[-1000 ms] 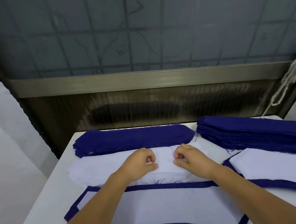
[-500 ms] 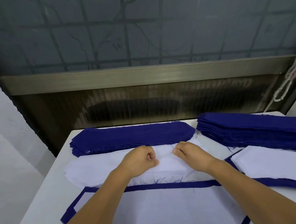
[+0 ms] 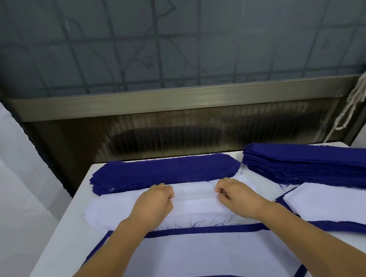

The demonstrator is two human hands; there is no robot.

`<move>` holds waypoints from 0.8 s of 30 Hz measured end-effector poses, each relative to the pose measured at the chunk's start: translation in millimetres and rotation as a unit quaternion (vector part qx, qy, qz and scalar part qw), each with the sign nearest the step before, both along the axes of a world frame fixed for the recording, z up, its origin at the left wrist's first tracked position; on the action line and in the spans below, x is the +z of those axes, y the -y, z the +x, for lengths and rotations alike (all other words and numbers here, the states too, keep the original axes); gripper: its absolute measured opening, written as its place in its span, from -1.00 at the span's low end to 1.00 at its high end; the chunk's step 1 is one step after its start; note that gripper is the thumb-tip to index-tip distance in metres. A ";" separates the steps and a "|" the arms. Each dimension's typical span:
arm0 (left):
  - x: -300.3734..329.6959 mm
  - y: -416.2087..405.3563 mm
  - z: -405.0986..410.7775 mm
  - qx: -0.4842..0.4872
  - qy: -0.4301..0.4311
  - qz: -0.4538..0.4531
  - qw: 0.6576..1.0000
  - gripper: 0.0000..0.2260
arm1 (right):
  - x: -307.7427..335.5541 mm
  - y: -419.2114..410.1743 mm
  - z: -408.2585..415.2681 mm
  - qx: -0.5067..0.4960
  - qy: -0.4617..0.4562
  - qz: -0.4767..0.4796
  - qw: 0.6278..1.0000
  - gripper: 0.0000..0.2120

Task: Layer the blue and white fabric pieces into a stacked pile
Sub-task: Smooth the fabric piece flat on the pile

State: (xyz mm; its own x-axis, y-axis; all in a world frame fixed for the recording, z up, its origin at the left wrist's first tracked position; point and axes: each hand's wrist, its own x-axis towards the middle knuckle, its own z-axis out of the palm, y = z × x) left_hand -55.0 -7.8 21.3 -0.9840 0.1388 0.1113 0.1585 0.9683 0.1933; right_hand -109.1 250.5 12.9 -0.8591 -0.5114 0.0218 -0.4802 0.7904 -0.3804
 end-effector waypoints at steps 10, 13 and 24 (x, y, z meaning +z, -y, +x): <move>3.5 91.8 28.2 0.118 0.001 -0.052 0.992 -0.87 | 0.0 -1.8 6.6 -0.007 -0.018 -0.017 1.000 -0.92; 10.2 92.5 36.5 0.107 0.005 -0.044 0.993 -0.89 | 7.5 -7.9 12.5 -0.003 -0.013 -0.011 1.000 -0.88; 42.8 74.3 79.6 0.024 0.070 0.097 0.992 -0.88 | 54.4 -73.5 75.7 -0.018 0.117 -0.082 0.990 -0.91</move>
